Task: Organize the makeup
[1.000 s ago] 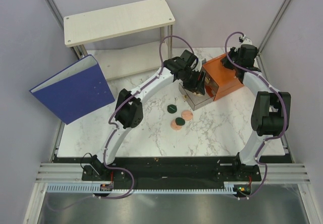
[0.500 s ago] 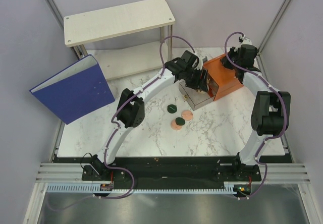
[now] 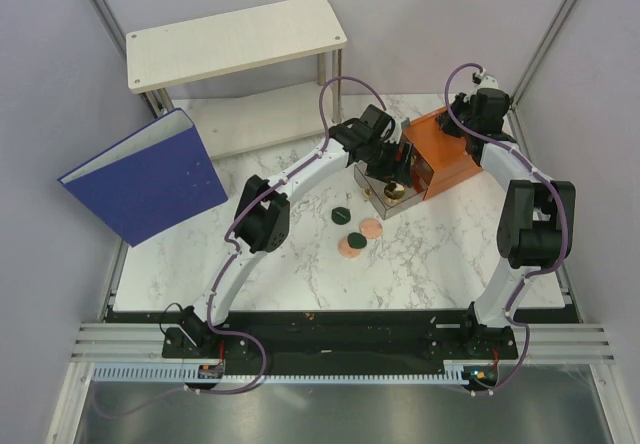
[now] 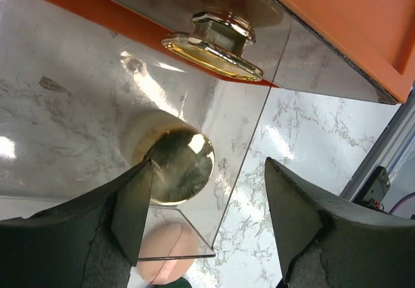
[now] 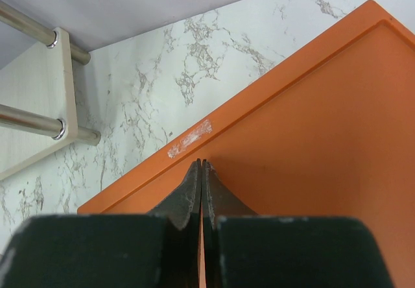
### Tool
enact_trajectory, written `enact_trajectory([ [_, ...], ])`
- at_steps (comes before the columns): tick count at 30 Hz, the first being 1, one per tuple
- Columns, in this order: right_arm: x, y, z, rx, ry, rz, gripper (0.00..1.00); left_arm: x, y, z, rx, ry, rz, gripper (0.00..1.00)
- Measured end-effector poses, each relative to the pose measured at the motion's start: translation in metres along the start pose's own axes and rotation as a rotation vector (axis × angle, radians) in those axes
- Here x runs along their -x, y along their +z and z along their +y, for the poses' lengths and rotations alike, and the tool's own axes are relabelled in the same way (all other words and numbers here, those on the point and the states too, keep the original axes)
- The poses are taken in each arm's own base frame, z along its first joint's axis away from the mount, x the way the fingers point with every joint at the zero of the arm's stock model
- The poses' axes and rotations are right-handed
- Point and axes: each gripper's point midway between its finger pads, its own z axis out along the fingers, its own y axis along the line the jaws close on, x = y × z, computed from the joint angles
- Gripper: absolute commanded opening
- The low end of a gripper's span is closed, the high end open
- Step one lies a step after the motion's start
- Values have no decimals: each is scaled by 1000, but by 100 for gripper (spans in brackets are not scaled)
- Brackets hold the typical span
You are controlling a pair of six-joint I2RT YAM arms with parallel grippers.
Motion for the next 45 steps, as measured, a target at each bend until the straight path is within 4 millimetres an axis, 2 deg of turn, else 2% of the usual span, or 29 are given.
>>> enact_trajectory([
  [5, 0, 0, 0, 1, 0, -1, 0, 2, 0, 3, 20, 2, -9, 74],
  [8, 0, 0, 0, 1, 0, -1, 0, 4, -8, 8, 58, 15, -24, 74],
  [12, 0, 0, 0, 1, -1, -1, 0, 0, -45, 14, 126, 26, -38, 74],
  [17, 0, 0, 0, 1, 0, -1, 0, -17, -109, 24, 221, 25, -63, 71],
  [20, 0, 1, 0, 2, 0, 0, 0, -37, -123, 40, 281, 13, -39, 68],
  [23, 0, 1, 0, 2, 0, 0, 0, -69, -116, 62, 344, -9, 37, 60],
  [25, 0, 1, 0, 2, 0, 0, 0, -91, -109, 76, 380, -27, 103, 59],
  [28, 0, 1, 0, 2, 0, 0, 0, -111, -96, 92, 419, -46, 172, 60],
  [32, 0, 1, 0, 2, 0, 0, 0, -125, -82, 107, 449, -61, 230, 62],
  [37, 0, 1, 0, 2, 0, 0, 0, -128, -69, 116, 465, -67, 256, 59],
  [40, 0, 1, 0, 3, 0, 0, 0, -125, -67, 115, 464, -66, 254, 38],
  [41, 0, 1, 0, 3, 0, 0, 0, -124, -66, 116, 463, -63, 253, 25],
  [45, 0, 1, 0, 3, 0, 0, 0, -124, -66, 117, 462, -56, 257, 7],
])
